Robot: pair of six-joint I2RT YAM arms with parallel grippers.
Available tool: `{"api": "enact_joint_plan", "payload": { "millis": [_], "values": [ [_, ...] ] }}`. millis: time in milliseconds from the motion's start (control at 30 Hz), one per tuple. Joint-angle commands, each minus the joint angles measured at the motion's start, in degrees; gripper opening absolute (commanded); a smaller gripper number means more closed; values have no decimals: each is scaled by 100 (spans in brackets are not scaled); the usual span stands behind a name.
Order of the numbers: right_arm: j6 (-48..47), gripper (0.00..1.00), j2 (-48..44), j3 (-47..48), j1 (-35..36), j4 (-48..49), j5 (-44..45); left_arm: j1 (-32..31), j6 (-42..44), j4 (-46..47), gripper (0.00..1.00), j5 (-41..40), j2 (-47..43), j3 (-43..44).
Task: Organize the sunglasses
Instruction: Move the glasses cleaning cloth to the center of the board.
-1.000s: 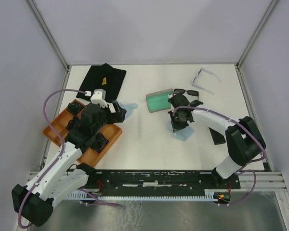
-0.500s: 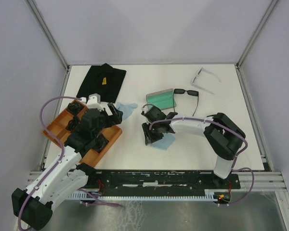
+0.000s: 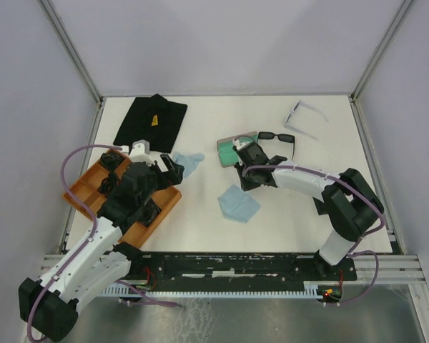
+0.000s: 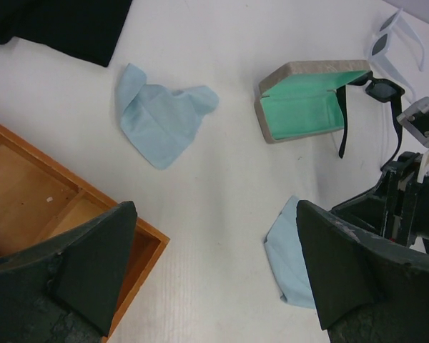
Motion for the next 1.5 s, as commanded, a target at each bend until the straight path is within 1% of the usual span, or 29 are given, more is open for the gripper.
{"api": "enact_joint_plan", "payload": {
  "millis": [0,100,267,367,467,667,800,967,1033,1067,1167,1267,1333,1400,1467],
  "values": [
    [-137,20,-48,-238,-57,-50,95,44,-364,631,99,500,111,-121],
    [-70,16,-39,-422,-63,23,48,40,-411,725,99,667,193,-168],
    [72,14,-46,-681,-109,142,7,44,-306,718,99,734,351,-123],
    [201,12,-43,-780,-135,59,187,39,-278,678,99,705,449,-83],
    [436,11,-127,-889,-148,-192,645,39,-326,702,99,651,497,-73],
    [1099,10,-695,-1265,-144,-783,1402,39,-325,821,99,625,634,-37],
    [1378,10,-1235,-1558,-140,-1143,1570,28,-275,850,99,748,984,51],
    [1532,13,-1674,-1808,-139,-1459,1590,-69,-252,1097,99,968,1479,108],
    [1551,16,-1850,-1900,-138,-1474,1601,-189,-227,1159,99,947,1689,171],
    [1527,19,-1944,-1959,-136,-1392,1572,-296,-209,1188,99,899,1800,211],
    [1374,33,-2228,-1966,-144,-1200,1584,-686,-109,1307,99,728,2174,407],
    [1180,40,-2439,-1875,-204,-1041,1637,-1007,51,1453,99,579,2585,645],
    [932,45,-2450,-1782,-352,-842,1504,-1126,157,1633,98,570,2862,774],
    [656,51,-2275,-1645,-509,-716,1382,-1201,271,1827,96,610,3157,891],
    [473,54,-2025,-1453,-692,-640,1328,-1283,390,2052,92,680,3465,1002]
  ]
}}
